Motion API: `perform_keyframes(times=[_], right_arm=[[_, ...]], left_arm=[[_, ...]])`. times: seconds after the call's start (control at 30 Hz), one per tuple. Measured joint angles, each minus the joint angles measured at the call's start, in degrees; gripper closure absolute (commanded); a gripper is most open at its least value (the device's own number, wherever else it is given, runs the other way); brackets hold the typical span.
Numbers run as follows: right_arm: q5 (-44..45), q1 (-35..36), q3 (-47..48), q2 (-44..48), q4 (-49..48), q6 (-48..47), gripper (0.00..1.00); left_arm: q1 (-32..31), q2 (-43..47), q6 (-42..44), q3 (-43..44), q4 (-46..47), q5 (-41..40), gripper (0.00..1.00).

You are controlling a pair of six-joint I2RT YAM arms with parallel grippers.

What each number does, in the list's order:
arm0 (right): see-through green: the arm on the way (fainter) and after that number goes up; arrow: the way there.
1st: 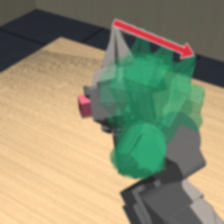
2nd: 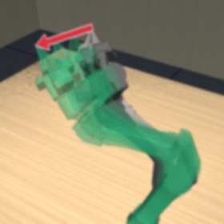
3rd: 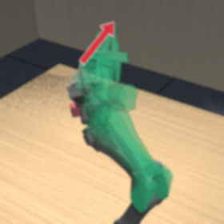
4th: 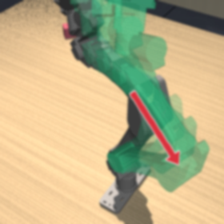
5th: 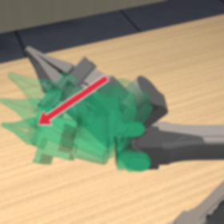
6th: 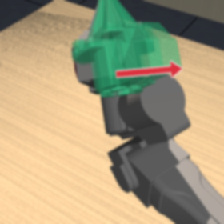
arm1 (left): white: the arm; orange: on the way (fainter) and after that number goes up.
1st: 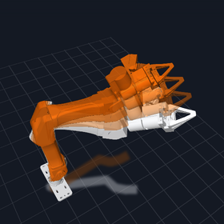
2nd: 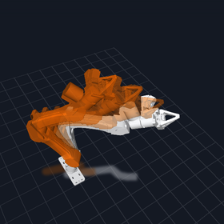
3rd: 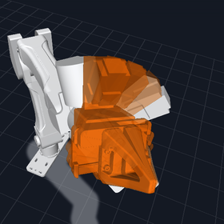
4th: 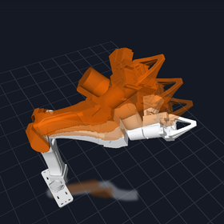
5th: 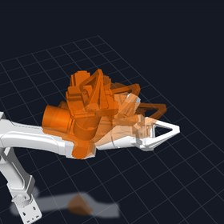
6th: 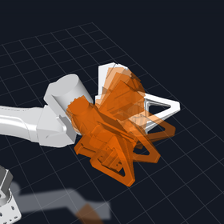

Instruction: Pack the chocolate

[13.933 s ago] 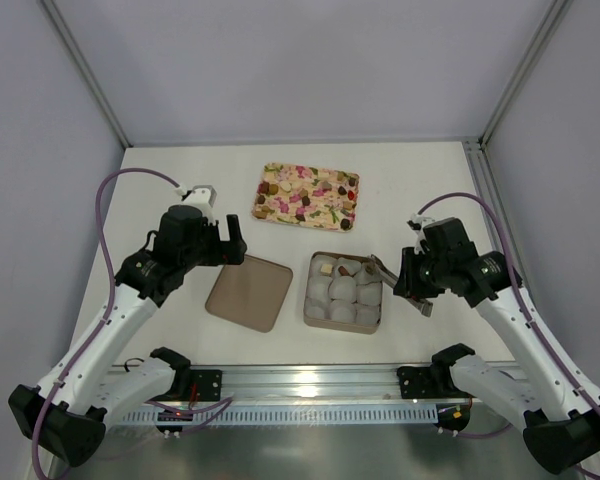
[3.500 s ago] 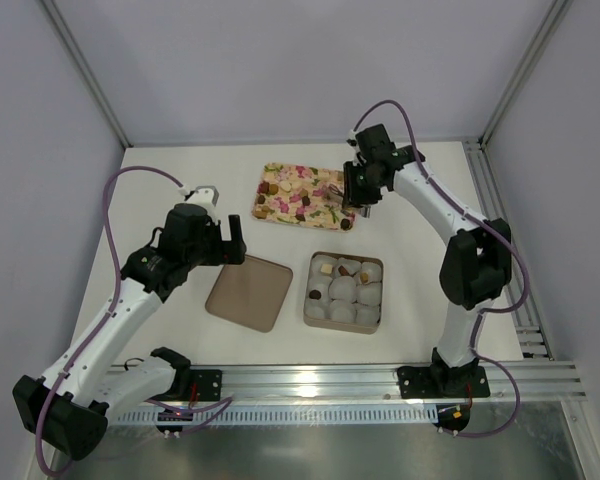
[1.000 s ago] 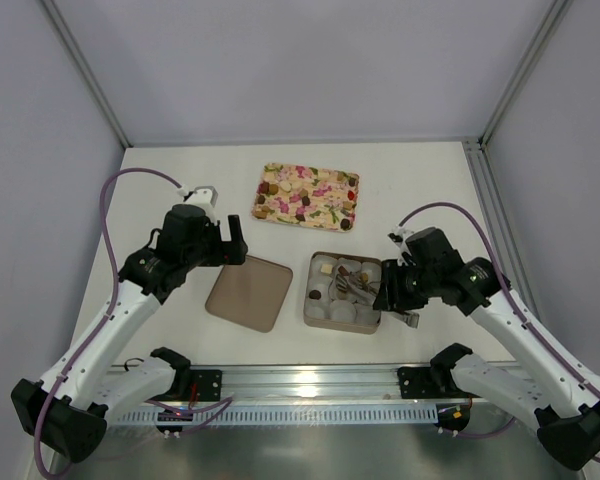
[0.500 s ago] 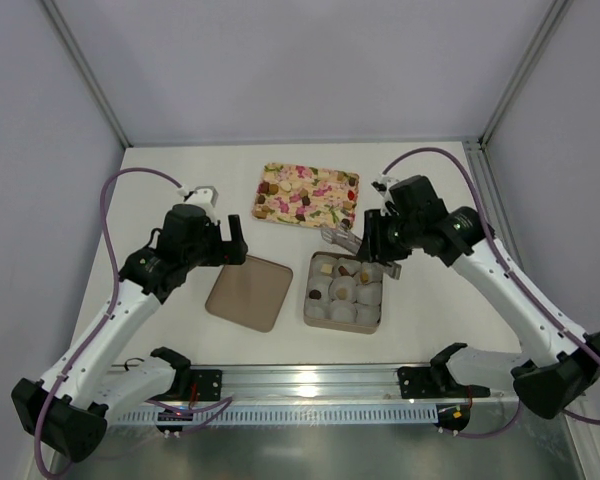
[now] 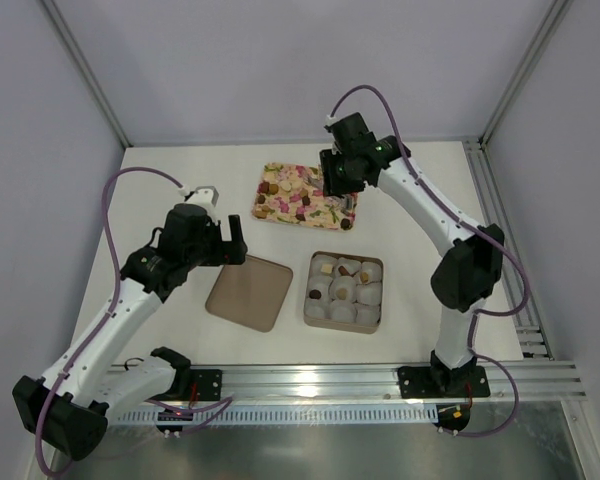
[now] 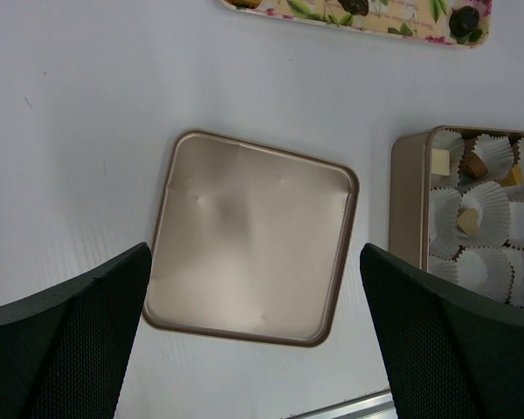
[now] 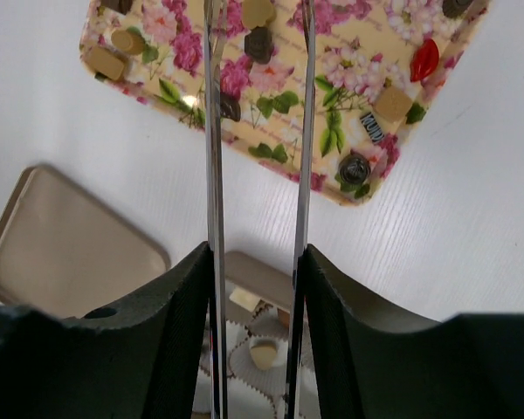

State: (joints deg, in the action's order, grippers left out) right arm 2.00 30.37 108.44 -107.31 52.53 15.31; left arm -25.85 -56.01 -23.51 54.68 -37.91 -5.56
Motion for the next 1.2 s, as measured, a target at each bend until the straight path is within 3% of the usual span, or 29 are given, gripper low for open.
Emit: perform_keyframes(times=[0.3, 0.97, 1.2], right_arm=[[0.07, -0.07, 8.79, -11.65, 1.66, -0.48, 0.53], [0.42, 1.55, 10.73, -16.92, 2.58, -1.33, 0.53], [0.92, 1.55, 11.56, -17.73, 2.99, -1.55, 0.63]], left_arm=[[0.00, -0.20, 0.04, 0.00, -0.09, -0.46, 0.00], [0.00, -0.31, 0.07, 0.00, -0.09, -0.74, 0.00], [0.00, -0.31, 0.07, 0.00, -0.09, -0.85, 0.00]])
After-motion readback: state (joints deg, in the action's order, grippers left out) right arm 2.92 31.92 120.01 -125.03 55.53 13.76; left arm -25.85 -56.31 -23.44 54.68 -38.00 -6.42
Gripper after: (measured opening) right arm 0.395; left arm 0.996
